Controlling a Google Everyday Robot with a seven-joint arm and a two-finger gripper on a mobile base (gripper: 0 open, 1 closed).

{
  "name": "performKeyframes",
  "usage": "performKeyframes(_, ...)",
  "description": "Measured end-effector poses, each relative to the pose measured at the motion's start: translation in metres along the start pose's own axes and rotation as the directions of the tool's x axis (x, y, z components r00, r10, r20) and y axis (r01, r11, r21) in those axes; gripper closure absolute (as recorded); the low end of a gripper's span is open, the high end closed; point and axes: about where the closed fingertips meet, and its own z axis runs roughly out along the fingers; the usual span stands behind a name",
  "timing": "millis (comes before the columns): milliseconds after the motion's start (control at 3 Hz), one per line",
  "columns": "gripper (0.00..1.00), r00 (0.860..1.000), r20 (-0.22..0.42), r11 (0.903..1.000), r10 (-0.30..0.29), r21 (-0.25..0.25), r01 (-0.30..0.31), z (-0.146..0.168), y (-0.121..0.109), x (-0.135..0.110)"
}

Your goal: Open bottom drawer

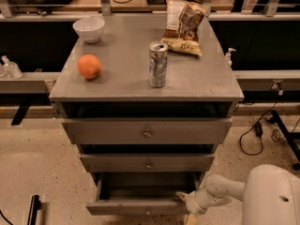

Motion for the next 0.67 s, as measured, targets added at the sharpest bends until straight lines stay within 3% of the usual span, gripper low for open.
performKeyframes(667, 0.0, 0.999, -0.022, 0.9997, -0.023, -0.001, 0.023, 0.0036, -0.0062, -0.01)
